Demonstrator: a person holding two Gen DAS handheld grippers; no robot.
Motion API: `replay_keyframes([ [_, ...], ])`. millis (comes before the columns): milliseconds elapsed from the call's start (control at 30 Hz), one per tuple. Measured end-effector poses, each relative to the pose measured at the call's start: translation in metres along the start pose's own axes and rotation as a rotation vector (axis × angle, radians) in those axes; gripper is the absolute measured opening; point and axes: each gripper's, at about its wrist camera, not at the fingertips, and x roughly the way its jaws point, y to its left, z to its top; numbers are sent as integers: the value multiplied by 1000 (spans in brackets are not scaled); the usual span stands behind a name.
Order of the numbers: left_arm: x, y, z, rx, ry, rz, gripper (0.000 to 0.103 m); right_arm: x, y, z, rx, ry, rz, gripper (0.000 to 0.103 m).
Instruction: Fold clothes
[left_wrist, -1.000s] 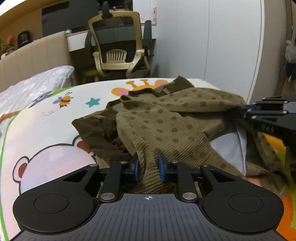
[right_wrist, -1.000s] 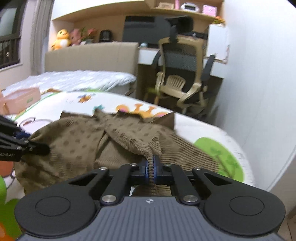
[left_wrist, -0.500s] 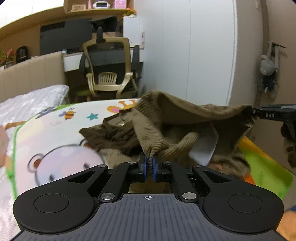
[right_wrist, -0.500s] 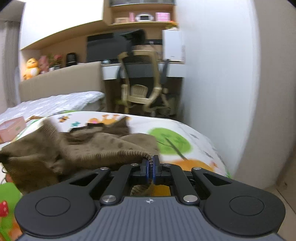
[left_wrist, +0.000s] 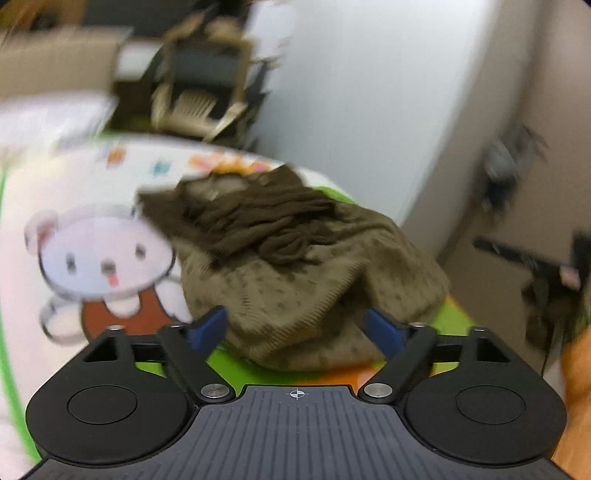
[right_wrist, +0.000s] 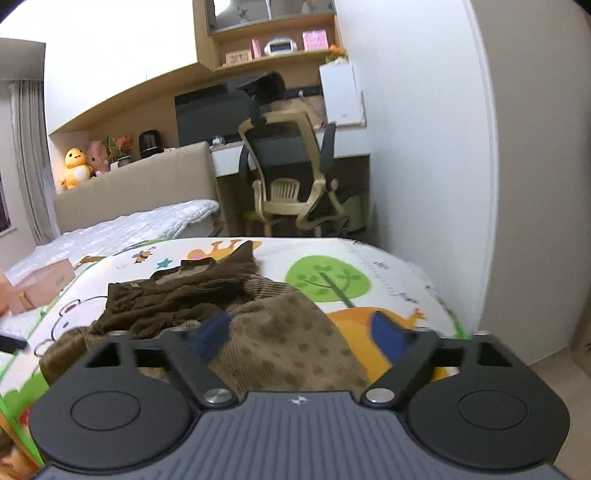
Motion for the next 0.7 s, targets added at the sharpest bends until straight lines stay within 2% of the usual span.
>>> replay_keyframes([
  [100, 36, 27, 6, -178, 78, -6, 93, 47, -1, 4, 11, 79, -9, 91],
  [167, 56, 32, 3, -237, 125, -23, 93, 65, 1, -2, 12, 122, -14, 91],
  [200, 63, 31, 1, -252, 143, -39, 93, 73, 2, -6, 12, 141, -15, 86],
  [233, 68, 30, -1, -255, 150, -42, 91, 81, 4, -9, 12, 161, -16, 76],
  [267, 73, 29, -3, -255, 155, -39, 82, 89, 5, -13, 12, 180, -17, 42],
  [300, 75, 28, -5, -236, 149, -7, 67, 97, 7, -16, 12, 200, -18, 23],
  [333, 76, 27, -7, -217, 143, 28, 27, 105, 8, -20, 12, 219, -19, 19],
  [367, 75, 29, -8, -199, 140, 69, 11, 101, 14, -24, -7, 226, -2, 9],
  [433, 65, 38, -9, -211, 119, 79, 9, 79, 27, -34, -35, 239, 31, 6],
  [633, 11, 44, -15, -123, 67, 200, 8, 13, 46, -62, -91, 300, 108, 7],
  [700, 2, 40, -18, -105, 84, 202, 12, -5, 46, -62, -118, 287, 109, 20],
])
